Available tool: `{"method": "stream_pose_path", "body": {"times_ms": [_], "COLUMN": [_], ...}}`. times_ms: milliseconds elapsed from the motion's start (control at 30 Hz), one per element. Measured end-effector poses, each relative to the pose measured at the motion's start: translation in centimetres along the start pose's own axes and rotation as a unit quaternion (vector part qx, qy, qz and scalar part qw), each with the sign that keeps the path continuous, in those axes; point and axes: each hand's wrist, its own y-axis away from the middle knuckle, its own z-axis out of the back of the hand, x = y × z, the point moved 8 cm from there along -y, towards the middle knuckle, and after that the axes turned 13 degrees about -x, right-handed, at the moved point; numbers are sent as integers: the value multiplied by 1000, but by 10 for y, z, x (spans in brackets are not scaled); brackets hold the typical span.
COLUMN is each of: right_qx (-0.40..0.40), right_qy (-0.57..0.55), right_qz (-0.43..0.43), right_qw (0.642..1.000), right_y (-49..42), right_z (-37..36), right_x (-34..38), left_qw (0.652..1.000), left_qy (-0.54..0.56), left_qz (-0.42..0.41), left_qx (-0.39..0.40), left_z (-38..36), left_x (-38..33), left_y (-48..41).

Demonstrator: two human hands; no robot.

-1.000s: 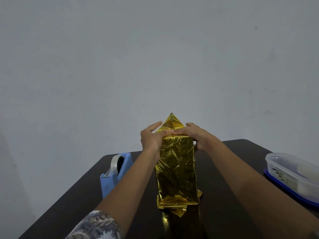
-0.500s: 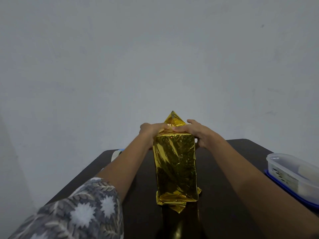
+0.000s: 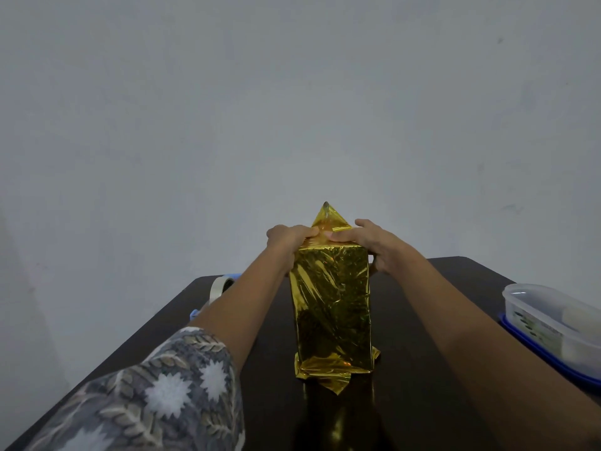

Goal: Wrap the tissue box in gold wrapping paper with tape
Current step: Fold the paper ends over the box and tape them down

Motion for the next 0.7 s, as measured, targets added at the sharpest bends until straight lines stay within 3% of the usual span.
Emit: {"method": "stream_pose_path", "body": {"times_ms": [67, 167, 267, 467, 600, 700], "right_qx": [-2, -8, -13, -5, -3, 34], "right_qy": [2, -1, -1, -1, 1, -68], "right_qz": [-1, -7, -11, -9, -13, -24], "right_qw": [1000, 1000, 1000, 1000, 1000, 997], "right_y": [2, 3, 1, 1, -3, 10], "right_z": [0, 2, 3, 0, -1, -5], "right_x": [1, 1, 0, 3, 0, 0], "left_qw": [1000, 996, 993, 1000, 997, 993], "left_qy": [6, 50, 33, 8, 12, 65], "left_qz": [2, 41, 28, -13, -14, -1], "left_qx": [-21, 61, 111, 15, 71, 96], "left_z": [2, -7, -5, 8, 8, 15], "left_x": [1, 2, 0, 1, 3, 5], "left_y": [-5, 2, 14, 11, 23, 29]}}
